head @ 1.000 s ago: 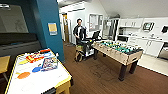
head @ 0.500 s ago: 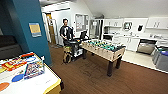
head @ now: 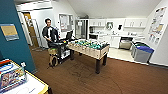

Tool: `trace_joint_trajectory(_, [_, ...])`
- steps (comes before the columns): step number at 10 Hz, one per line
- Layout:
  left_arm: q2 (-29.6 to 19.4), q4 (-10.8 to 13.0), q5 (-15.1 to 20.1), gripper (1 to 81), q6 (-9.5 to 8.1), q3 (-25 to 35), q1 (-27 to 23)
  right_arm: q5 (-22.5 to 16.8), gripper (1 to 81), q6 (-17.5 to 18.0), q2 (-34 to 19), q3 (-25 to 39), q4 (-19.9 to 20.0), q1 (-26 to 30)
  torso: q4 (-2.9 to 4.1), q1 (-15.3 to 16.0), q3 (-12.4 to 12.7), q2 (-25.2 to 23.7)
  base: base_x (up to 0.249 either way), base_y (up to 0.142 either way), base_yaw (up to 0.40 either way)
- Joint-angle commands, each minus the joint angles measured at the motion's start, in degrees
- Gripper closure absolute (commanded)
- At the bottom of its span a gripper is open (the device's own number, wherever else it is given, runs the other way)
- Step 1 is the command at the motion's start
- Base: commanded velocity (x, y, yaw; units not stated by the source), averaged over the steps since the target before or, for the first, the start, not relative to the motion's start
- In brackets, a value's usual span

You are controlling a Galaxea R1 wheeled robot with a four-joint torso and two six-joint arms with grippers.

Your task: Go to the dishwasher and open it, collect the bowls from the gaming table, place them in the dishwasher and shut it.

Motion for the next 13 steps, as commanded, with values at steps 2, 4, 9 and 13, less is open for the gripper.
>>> trace_joint_trajectory(2, [-0.9,0.8,2.4,81.1,0.34,0.1,-2.7,-2.7,81.1,-0.1,-0.4,-0.3,-0.7,3.0,0.00,0.0,0.0,0.0,0.000,0.000,-0.396])
trace_joint_trajectory(4, [-0.9,0.8,2.4,81.1,0.26,0.1,-2.7,-2.7,81.1,-0.1,-0.4,-0.3,-0.7,3.0,0.00,0.0,0.0,0.0,0.000,0.000,-0.396])
trace_joint_trajectory(9, [-1.1,0.7,2.3,81.1,0.26,0.3,-2.7,-2.7,81.1,-0.1,-0.4,-0.5,-0.7,3.0,0.00,0.0,0.0,0.0,0.000,0.000,-0.361])
trace_joint_trajectory(13, [-2.9,0.8,1.9,81.1,0.26,3.5,-2.7,-2.7,81.1,-0.1,-0.4,-0.5,-0.7,3.1,0.00,0.0,0.0,0.0,0.000,0.000,-0.028])
